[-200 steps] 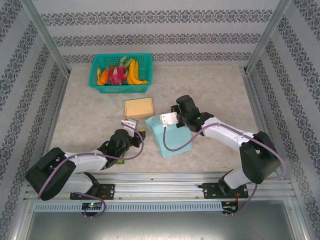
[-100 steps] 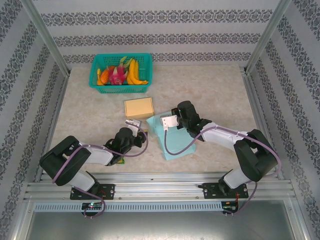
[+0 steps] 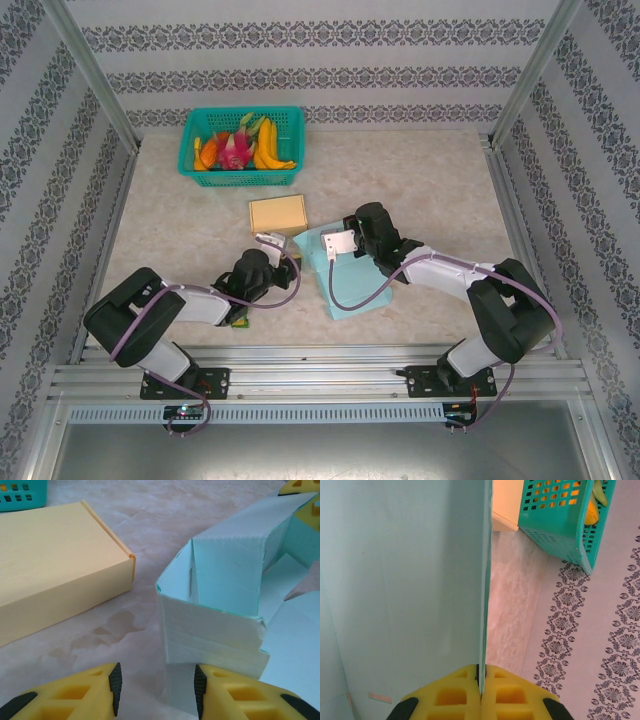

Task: Fold the paper box

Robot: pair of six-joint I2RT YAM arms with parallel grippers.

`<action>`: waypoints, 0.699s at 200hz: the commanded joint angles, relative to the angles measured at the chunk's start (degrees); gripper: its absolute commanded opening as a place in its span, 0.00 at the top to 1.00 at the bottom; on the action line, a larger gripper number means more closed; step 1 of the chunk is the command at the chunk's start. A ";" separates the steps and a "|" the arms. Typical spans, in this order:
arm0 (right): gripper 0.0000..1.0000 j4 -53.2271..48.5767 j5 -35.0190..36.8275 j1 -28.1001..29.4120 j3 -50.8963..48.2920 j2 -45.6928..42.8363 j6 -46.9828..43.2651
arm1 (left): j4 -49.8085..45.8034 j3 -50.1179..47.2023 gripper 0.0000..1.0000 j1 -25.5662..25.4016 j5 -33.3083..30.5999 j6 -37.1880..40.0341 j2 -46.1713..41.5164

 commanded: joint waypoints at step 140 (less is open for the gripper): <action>1.00 0.57 -0.16 0.21 -0.77 -1.61 0.50 | 1.96 4.22 0.65 0.28 6.08 -5.75 3.98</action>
